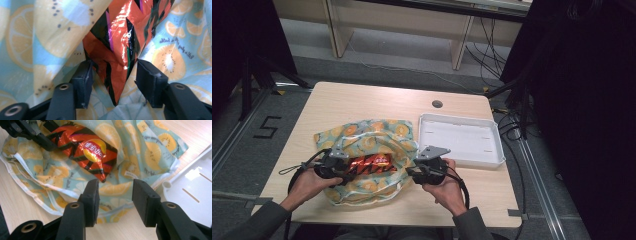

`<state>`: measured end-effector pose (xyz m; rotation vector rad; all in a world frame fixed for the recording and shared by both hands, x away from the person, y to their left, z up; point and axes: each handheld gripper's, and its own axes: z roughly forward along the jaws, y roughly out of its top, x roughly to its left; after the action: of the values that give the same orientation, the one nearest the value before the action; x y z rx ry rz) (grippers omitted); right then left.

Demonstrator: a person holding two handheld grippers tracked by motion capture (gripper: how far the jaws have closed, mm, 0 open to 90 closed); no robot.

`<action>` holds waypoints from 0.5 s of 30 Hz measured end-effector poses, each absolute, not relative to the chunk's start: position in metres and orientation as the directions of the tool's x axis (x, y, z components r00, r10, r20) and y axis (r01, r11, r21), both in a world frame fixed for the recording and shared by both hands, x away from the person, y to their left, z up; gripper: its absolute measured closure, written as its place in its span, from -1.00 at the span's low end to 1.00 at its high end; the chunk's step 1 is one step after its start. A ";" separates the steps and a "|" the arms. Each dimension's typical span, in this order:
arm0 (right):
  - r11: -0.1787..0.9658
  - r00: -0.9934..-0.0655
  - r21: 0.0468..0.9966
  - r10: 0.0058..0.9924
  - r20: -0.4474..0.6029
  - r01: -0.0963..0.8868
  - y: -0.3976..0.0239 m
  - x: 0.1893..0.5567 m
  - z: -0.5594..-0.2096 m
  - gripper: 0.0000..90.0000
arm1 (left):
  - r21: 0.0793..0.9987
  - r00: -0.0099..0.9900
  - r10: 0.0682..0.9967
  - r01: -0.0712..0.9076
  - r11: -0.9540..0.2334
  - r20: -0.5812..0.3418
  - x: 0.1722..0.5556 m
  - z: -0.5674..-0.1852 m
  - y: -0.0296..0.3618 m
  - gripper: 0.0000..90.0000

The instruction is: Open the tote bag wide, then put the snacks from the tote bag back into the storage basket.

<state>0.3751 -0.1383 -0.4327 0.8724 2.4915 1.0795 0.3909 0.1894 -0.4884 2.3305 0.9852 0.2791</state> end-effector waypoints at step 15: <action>0.548 -0.778 0.722 0.628 -0.021 0.422 -0.140 0.372 -0.435 0.29 | 0.652 0.790 0.609 0.426 -0.627 0.070 0.379 -0.453 0.189 0.96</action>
<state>0.3718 -0.1395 -0.4354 0.8736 2.5092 1.0602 0.3790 0.1891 -0.4527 2.3415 0.7645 0.3777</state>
